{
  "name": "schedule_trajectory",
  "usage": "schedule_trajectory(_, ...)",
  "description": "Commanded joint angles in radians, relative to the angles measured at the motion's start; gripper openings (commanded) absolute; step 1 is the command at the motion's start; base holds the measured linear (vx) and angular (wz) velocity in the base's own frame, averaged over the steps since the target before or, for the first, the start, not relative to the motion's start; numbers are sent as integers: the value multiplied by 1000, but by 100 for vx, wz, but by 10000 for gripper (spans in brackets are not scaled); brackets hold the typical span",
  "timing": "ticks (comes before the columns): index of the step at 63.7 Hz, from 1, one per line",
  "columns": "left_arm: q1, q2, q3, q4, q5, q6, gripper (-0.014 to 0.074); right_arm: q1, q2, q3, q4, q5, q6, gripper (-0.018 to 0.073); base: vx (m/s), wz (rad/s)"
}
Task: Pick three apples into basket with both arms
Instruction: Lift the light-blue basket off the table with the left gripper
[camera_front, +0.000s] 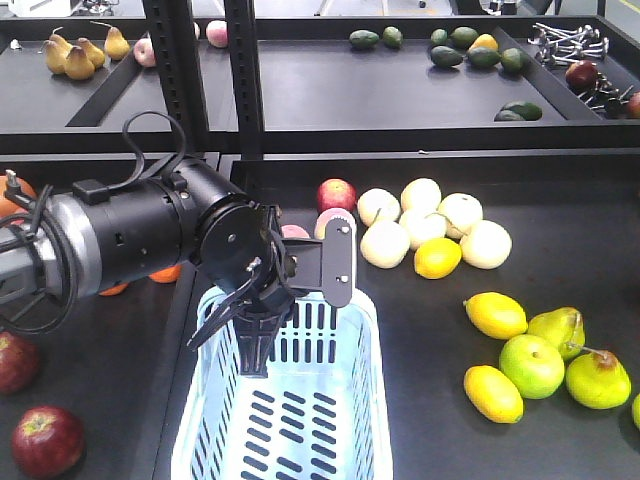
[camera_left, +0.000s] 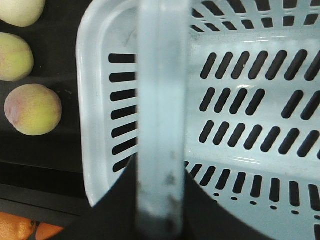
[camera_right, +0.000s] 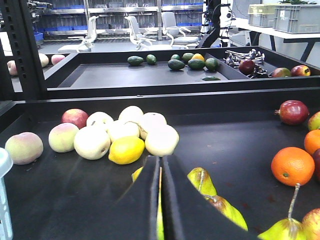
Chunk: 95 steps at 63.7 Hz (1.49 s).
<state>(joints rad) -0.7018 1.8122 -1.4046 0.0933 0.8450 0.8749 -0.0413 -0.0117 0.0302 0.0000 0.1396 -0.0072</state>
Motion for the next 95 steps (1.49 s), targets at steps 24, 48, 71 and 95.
schedule_trajectory(24,-2,-198,-272,122,172,-19,-8,-5,-14,12,0,-78,-1,-8,0,0)
schedule_trajectory(48,-2,-426,-456,234,404,-20,-8,-5,-14,12,0,-78,-1,-8,0,0)
schedule_trajectory(71,-2,-515,-455,207,404,-20,-6,-5,-14,12,0,-78,-1,-8,0,0)
schedule_trajectory(95,-2,-515,-455,207,404,-20,-6,-5,-14,12,0,-78,-1,-8,0,0)
